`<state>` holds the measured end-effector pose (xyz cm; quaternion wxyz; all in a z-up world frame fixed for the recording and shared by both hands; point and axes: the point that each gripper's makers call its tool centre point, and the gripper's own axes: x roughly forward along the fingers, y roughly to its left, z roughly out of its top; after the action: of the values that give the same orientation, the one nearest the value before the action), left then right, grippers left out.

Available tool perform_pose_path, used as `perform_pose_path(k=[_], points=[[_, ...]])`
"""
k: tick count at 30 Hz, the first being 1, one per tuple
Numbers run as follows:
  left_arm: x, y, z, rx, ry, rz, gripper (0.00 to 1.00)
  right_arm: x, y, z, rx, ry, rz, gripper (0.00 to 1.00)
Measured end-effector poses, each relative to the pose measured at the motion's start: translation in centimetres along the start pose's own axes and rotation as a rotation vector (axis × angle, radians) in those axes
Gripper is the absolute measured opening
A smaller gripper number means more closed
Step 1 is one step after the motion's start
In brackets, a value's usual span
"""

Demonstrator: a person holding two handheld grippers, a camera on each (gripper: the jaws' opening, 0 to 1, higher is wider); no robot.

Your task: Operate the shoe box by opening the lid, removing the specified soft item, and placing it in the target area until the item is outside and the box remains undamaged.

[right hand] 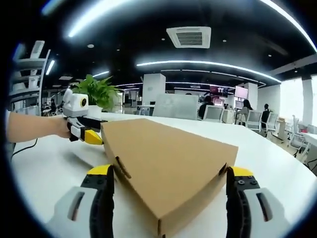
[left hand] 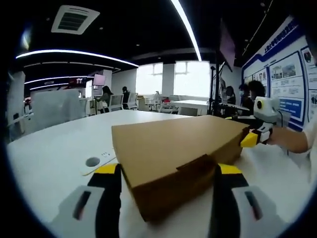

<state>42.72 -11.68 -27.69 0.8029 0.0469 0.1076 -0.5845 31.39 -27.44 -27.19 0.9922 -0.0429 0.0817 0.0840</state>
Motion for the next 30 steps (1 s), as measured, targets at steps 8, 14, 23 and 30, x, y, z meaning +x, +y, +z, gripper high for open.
perform_pose_path(k=[8, 14, 23, 30], points=[[-0.1, -0.2, -0.1, -0.004, -0.012, 0.013, 0.78, 0.4, -0.2, -0.1, -0.002, -0.005, 0.015, 0.95], [-0.2, -0.4, -0.1, -0.01, -0.026, 0.029, 0.78, 0.5, -0.3, 0.1, 0.0, -0.005, 0.028, 0.94], [-0.4, -1.0, -0.1, -0.016, -0.009, 0.046, 0.78, 0.0, -0.2, -0.1, 0.01, 0.015, 0.045, 0.92], [-0.5, -1.3, -0.2, -0.019, -0.006, 0.063, 0.78, 0.0, -0.5, 0.0, 0.017, -0.007, 0.048, 0.9]])
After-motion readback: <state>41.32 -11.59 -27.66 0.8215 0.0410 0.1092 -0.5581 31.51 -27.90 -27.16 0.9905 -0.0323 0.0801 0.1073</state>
